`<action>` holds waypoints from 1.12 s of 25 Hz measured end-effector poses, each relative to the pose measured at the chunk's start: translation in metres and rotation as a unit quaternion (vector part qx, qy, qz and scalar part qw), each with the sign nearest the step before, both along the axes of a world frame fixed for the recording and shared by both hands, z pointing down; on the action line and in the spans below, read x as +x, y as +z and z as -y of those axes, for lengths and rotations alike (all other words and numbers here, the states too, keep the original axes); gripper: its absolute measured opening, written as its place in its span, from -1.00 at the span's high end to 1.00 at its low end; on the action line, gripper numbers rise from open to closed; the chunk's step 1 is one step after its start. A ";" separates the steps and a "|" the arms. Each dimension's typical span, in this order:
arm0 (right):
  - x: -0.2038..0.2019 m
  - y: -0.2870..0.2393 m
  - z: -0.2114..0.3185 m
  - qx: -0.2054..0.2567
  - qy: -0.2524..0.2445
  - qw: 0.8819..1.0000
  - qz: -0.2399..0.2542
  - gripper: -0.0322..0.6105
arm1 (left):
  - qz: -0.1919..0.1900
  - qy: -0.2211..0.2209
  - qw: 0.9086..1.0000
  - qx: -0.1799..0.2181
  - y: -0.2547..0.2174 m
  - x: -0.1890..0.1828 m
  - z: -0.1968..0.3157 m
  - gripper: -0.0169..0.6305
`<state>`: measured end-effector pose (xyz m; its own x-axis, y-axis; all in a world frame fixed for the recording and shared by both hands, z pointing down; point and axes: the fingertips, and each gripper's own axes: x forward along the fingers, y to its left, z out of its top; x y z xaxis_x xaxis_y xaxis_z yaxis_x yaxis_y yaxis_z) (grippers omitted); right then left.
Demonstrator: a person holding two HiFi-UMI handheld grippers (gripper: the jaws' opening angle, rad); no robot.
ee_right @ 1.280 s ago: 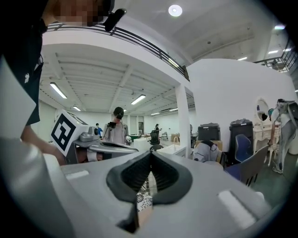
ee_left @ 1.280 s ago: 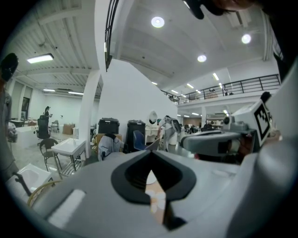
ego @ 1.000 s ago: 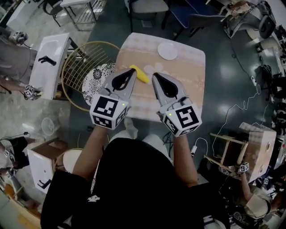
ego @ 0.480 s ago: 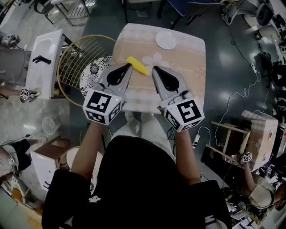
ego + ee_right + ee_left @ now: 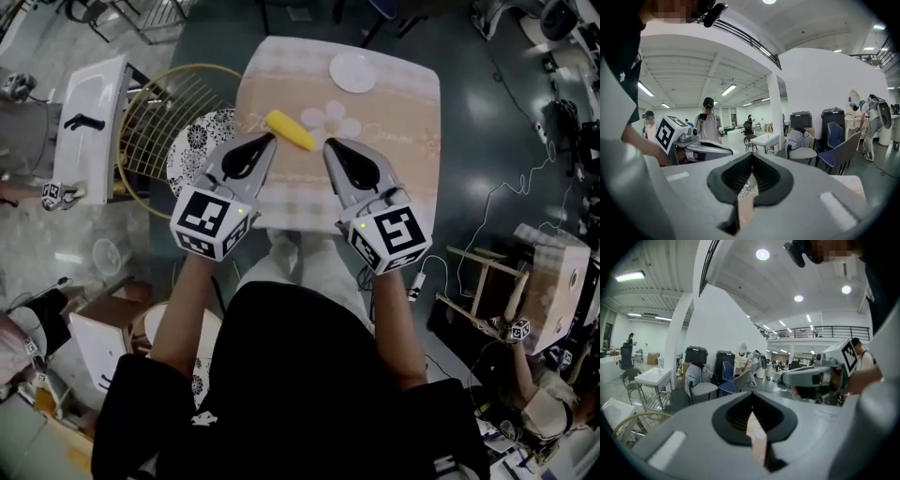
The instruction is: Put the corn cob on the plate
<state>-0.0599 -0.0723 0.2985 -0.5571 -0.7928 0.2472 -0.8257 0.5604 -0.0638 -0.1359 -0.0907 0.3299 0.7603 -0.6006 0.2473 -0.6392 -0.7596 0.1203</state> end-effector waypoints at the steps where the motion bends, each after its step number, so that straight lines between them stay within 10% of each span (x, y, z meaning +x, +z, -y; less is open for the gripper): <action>1: 0.000 0.005 0.002 -0.005 -0.001 1.000 -0.002 0.89 | 0.000 0.010 1.000 -0.002 0.003 0.002 0.000 0.93; 13: 0.015 0.070 0.040 -0.069 -0.010 0.998 0.000 0.89 | 0.063 0.075 0.995 -0.015 0.059 0.019 0.032 0.93; 28: 0.022 0.180 0.062 -0.145 -0.027 0.989 -0.020 0.89 | 0.211 0.153 0.963 -0.061 0.172 0.031 0.057 0.93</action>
